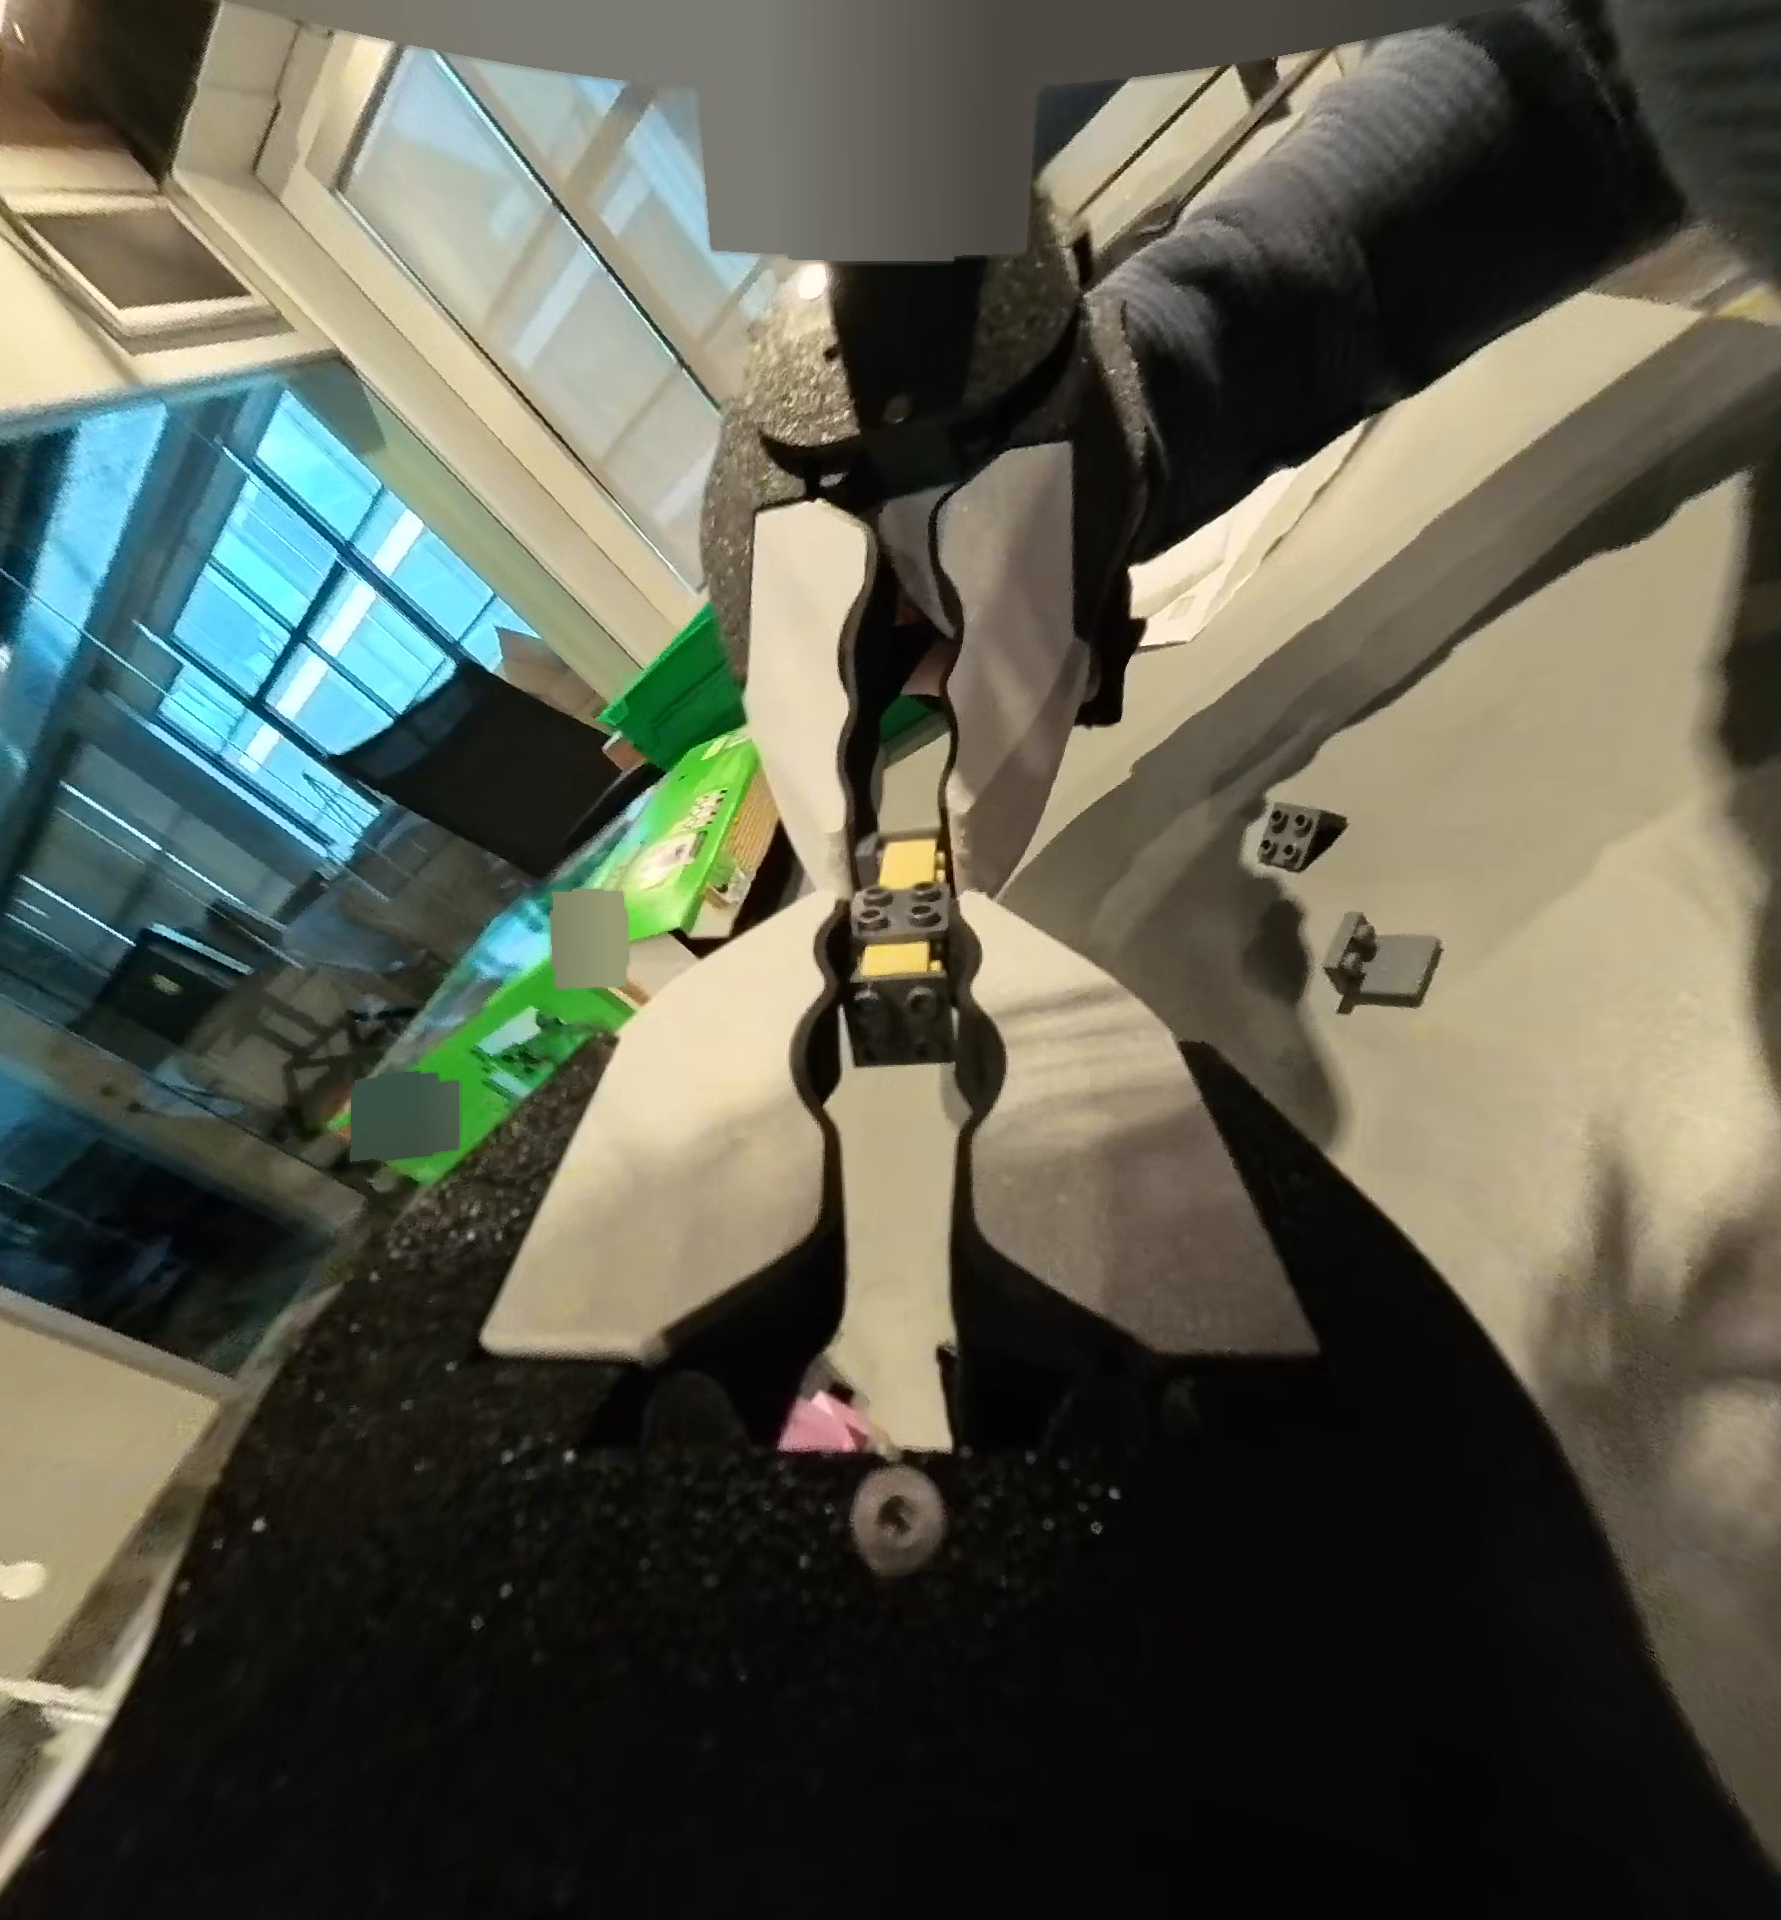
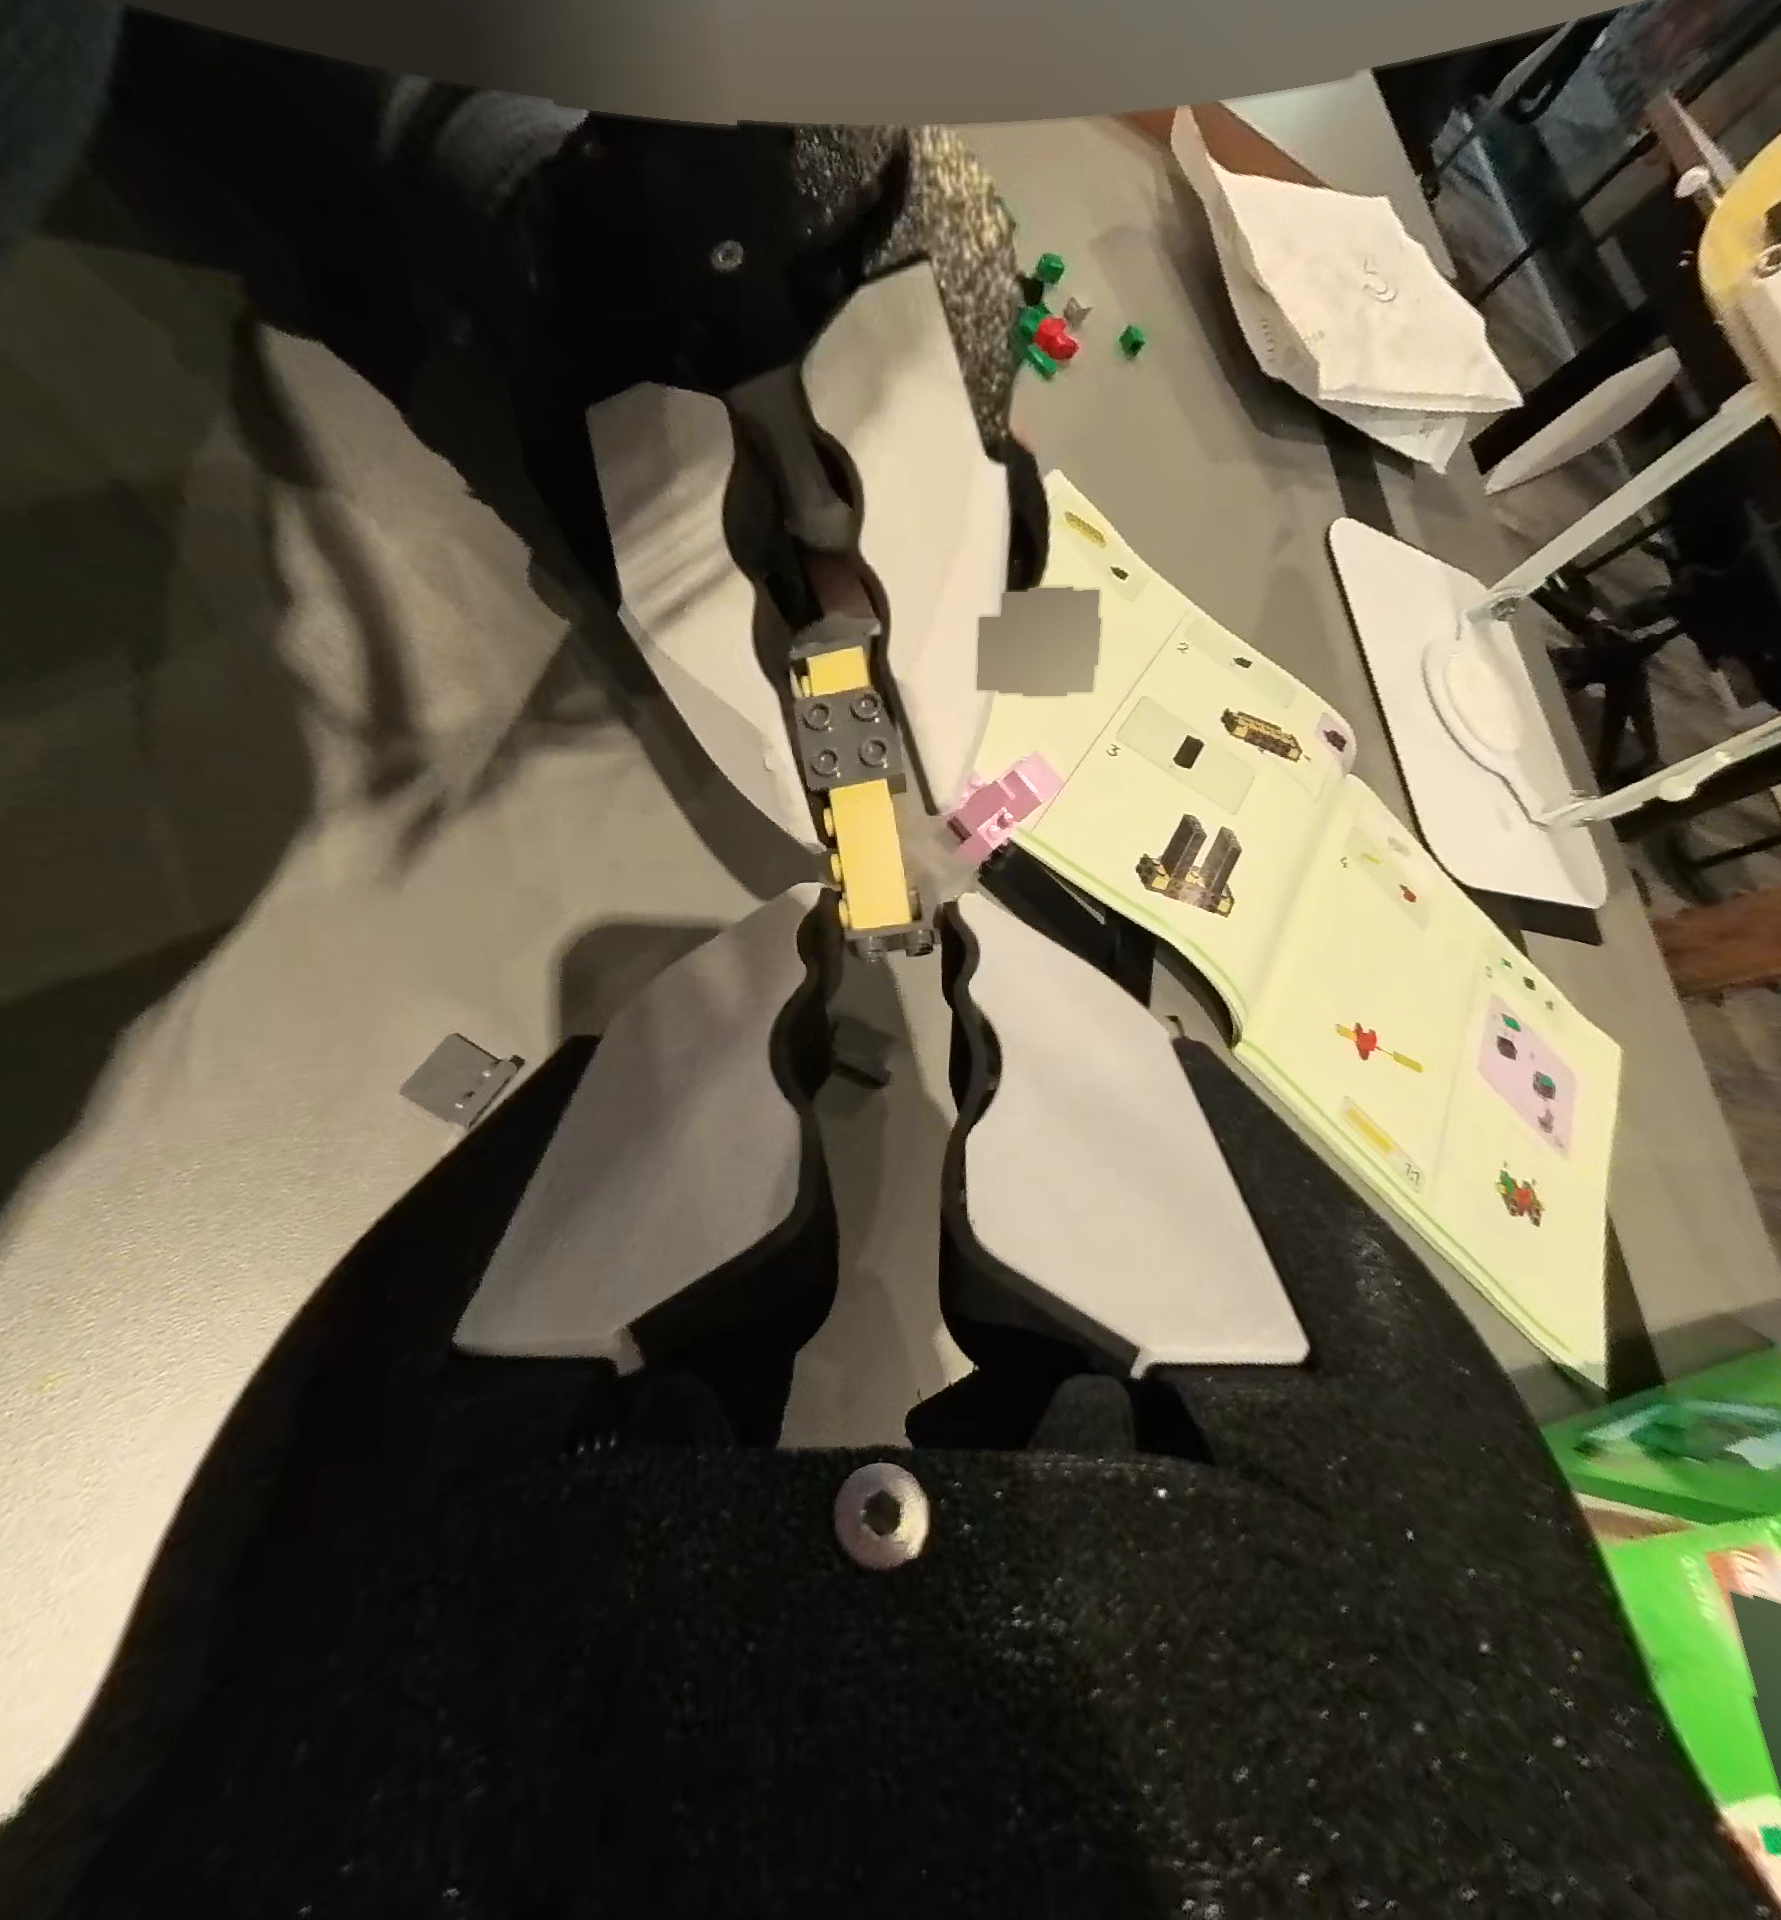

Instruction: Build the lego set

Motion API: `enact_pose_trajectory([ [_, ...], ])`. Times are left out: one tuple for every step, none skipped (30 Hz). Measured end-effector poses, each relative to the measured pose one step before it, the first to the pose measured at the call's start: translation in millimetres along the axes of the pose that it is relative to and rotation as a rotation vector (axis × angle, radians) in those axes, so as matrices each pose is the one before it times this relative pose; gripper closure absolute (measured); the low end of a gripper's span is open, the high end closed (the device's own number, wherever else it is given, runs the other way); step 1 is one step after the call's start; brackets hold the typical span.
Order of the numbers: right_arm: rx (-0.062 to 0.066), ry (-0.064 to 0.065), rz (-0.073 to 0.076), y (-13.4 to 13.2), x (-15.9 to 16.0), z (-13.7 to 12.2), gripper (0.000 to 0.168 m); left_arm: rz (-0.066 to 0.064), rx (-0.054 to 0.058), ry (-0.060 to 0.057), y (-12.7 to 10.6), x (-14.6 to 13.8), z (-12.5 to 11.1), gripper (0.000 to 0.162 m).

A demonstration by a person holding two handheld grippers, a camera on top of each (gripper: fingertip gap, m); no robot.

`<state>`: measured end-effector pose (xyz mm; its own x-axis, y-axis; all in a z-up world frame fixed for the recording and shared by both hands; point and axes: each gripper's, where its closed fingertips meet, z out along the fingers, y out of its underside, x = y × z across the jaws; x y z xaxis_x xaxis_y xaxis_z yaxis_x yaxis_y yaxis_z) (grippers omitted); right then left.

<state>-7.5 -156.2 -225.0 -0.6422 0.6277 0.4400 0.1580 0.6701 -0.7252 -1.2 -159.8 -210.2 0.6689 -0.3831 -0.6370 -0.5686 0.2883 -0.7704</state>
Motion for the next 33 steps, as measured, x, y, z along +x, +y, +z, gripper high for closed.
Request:
enact_pose_trajectory([
  [-0.006,0.0033,-0.0013,0.2,0.68,0.11,0.151,-0.0127,-0.0025,0.001,0.75,-0.59,-0.12,0.146],
  [-0.0116,0.0055,-0.0045,0.42,0.67,0.31,0.151,-0.0055,-0.0029,-0.0011,0.57,-0.47,-0.02,0.145],
  [-0.012,0.0061,-0.0108,0.52,0.48,0.5,0.151,0.0002,-0.0026,-0.0012,0.34,-0.19,0.04,0.146],
  [-0.0085,0.0002,-0.0107,0.18,-0.39,0.31,0.151,0.0029,0.0,0.0011,0.05,0.21,-0.13,0.146],
  [-0.002,-0.003,-0.0023,-0.18,-0.31,-0.03,0.151,0.0017,0.0035,0.0013,-0.38,0.3,-0.24,0.146],
  [0.0084,-0.006,0.0047,-1.09,-0.46,-0.49,0.151,-0.0019,0.0088,0.0017,-1.19,0.13,-0.37,0.146],
  [0.0169,-0.0094,0.0084,-1.87,-0.74,-0.73,0.151,-0.0064,0.013,0.0033,-1.73,0.02,-0.6,0.146],
  [0.018,-0.0096,0.0145,-1.64,-0.63,-0.55,0.151,-0.0086,0.0127,0.0033,-1.53,-0.06,-0.68,0.146],
  [0.0151,-0.0088,0.0146,-1.4,-0.7,-0.4,0.151,-0.0074,0.0113,0.0029,-1.37,-0.05,-0.6,0.146],
  [0.0116,-0.0021,0.0037,-1.32,-0.35,-0.26,0.151,-0.0059,0.01,0.0024,-1.21,-0.05,-0.51,0.146],
  [0.0079,0.0017,-0.0033,-1.02,-0.22,-0.19,0.151,-0.0042,0.0079,0.0018,-0.98,-0.05,-0.55,0.146],
  [0.0042,0.0034,-0.0024,-0.88,0.05,-0.07,0.151,-0.0042,0.0064,0.0007,-0.6,-0.29,-0.54,0.146],
  [0.0042,0.0038,-0.0015,-0.76,0.23,-0.09,0.151,-0.0064,0.0066,0.0001,-0.6,-0.41,-0.41,0.146],
  [0.005,0.002,-0.0015,-1.0,0.02,-0.21,0.151,-0.0086,0.0066,0.001,-0.61,-0.32,-0.38,0.146],
  [0.0022,0.0015,-0.001,-0.51,-0.03,-0.16,0.151,-0.0083,0.0042,0.0017,-0.39,-0.28,-0.19,0.146],
  [-0.0025,0.0006,-0.001,0.18,0.09,-0.01,0.151,-0.0049,0.0012,0.0011,0.11,-0.07,-0.06,0.146],
  [-0.0045,0.0006,-0.0043,0.22,-0.16,-0.04,0.151,-0.0015,-0.0001,0.001,0.17,0.19,0.02,0.146],
  [-0.0077,-0.0015,-0.0018,0.72,-0.38,0.2,0.151,-0.001,-0.0011,0.002,0.42,0.3,0.03,0.146],
  [-0.0064,-0.0035,0.0023,0.27,-0.39,0.17,0.151,-0.002,0.0,0.0023,0.13,0.26,-0.03,0.146],
  [-0.002,-0.0031,0.0022,0.08,-0.35,-0.09,0.151,-0.0031,0.0014,0.0021,0.01,0.22,-0.12,0.146],
  [-0.0041,-0.0059,0.0071,0.36,-0.3,0.17,0.151,-0.0032,0.0,0.0016,0.2,0.13,0.01,0.145],
  [-0.0048,-0.0083,0.0122,0.49,-0.38,0.12,0.151,-0.0026,-0.0006,0.0025,0.26,0.25,0.1,0.145],
  [-0.0025,-0.0143,0.0127,0.59,-1.08,0.12,0.152,-0.0047,0.0009,0.0055,0.24,0.7,0.09,0.145],
  [-0.0013,-0.0152,0.0142,0.44,-1.03,-0.05,0.152,-0.0079,0.002,0.0066,0.05,0.76,0.15,0.145],
  [0.0012,-0.0121,0.0115,0.19,-0.81,-0.09,0.151,-0.0077,0.0027,0.0049,-0.15,0.52,0.11,0.145],
  [0.0013,-0.0075,0.0052,0.0,-0.38,-0.09,0.152,-0.0052,0.0023,0.0029,-0.15,0.32,0.11,0.145],
  [-0.0041,-0.0066,0.0,0.37,-0.48,0.0,0.151,-0.0055,0.0008,0.0037,0.04,0.27,0.03,0.145],
  [-0.0068,-0.0044,-0.0029,0.39,-0.23,0.1,0.152,-0.0088,0.001,0.0038,0.29,0.27,0.03,0.145],
  [-0.003,0.0022,-0.0086,-0.21,0.25,-0.16,0.152,-0.0114,0.0039,0.003,-0.13,-0.16,-0.05,0.145],
  [-0.0018,-0.0023,-0.0098,-0.56,-0.3,-0.21,0.152,-0.0127,0.0053,0.005,-0.37,0.04,-0.15,0.145],
  [-0.0046,-0.0028,-0.0046,-0.02,0.16,-0.27,0.152,-0.0152,0.0036,0.0043,-0.17,-0.07,-0.03,0.146],
  [-0.0042,-0.0046,-0.0033,-0.13,0.18,-0.31,0.152,-0.0158,0.0034,0.002,-0.15,-0.38,0.03,0.145],
  [-0.0034,-0.0027,-0.0034,-0.37,0.42,-0.27,0.152,-0.0131,0.0049,-0.0001,-0.35,-0.49,-0.14,0.145],
])
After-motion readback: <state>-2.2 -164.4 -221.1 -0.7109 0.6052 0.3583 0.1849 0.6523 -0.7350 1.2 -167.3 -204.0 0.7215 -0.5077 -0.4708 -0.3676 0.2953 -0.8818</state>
